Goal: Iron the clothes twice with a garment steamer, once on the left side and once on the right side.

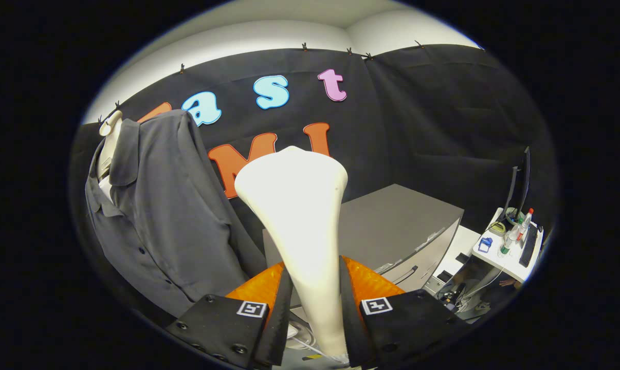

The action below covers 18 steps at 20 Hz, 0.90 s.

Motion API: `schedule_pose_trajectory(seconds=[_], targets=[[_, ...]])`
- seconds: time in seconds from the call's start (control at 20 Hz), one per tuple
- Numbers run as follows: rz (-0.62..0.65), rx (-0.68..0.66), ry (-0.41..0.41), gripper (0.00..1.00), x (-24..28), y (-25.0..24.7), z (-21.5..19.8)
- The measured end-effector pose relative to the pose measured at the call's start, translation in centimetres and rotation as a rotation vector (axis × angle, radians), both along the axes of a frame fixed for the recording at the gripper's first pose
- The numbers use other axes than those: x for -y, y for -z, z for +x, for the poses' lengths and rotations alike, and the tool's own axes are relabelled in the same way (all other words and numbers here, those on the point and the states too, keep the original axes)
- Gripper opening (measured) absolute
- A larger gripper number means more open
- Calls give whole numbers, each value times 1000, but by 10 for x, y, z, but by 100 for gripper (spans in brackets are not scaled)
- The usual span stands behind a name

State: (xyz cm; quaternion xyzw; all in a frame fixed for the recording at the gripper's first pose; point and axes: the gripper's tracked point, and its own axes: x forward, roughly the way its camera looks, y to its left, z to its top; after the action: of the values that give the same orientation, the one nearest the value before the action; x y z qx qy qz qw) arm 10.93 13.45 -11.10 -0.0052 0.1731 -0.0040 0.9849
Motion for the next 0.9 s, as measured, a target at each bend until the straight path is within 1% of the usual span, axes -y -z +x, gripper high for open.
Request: schedule_pose_trajectory(seconds=[0.15,0.55,0.75,0.9], targets=[[-12,22,-14,53,-29,-8,-16],[-14,49,-128,53,-124,-16,-43],[-18,52,-185,53,-164,-18,-43],[-25,46,-217,53,-185,-15,-42]])
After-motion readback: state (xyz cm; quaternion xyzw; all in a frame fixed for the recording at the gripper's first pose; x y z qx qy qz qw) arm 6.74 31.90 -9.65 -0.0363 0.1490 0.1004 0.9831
